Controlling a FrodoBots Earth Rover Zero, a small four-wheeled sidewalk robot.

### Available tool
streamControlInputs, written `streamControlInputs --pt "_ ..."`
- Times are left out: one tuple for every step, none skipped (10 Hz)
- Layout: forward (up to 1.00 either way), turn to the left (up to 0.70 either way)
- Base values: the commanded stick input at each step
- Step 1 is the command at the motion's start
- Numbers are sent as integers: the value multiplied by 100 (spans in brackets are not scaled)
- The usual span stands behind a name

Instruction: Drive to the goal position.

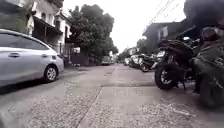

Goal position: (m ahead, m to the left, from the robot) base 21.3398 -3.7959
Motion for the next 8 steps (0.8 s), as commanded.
streamControlInputs --pt "82 0" --pt "75 0" --pt "63 0" --pt "50 -9" --pt "50 -27" --pt "50 -27" --pt "50 -20" --pt "47 0"
